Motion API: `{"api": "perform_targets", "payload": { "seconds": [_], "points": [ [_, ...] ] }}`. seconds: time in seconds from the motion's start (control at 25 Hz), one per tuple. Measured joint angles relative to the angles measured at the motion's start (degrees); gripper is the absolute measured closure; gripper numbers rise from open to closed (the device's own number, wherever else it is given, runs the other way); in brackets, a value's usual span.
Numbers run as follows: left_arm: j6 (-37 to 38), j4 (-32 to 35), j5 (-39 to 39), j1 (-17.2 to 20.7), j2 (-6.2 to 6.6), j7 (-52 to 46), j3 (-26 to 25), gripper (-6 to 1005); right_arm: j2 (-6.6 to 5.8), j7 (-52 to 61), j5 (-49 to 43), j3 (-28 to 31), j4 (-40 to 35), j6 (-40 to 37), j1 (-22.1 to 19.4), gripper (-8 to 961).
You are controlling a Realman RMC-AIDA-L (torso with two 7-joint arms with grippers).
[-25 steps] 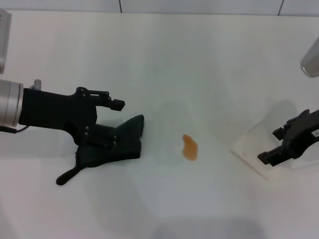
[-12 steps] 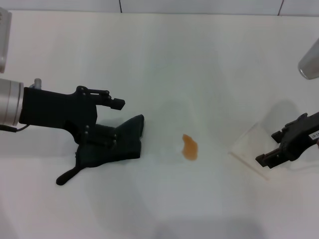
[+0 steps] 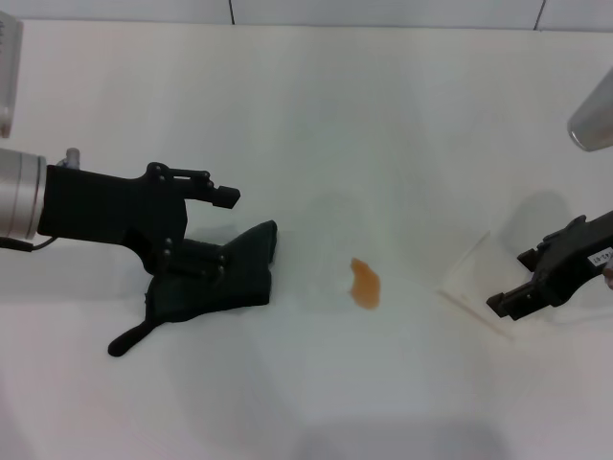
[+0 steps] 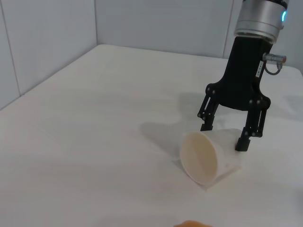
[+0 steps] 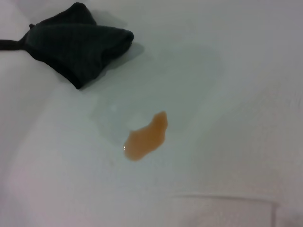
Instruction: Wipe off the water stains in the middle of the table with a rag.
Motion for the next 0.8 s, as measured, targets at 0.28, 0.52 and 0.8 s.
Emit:
{"api": "perform_targets", "payload": {
  "seconds": [0.28,0.52,0.8],
  "points": [
    [-0.1,0.0,0.0,0.0,0.00,0.0,0.0,183,0.00,0.0,0.0,-0.4,0.8,0.8,0.0,187],
    [-0.1,0.0,0.0,0.0,0.00,0.0,0.0,183,0.00,0.0,0.0,-0.9,1.4,1.1,0.4,187],
    [-0.1,0.0,0.0,0.0,0.00,0.0,0.0,182,0.00,0.0,0.0,-1.0,1.5,1.1,0.6,187]
  ]
}}
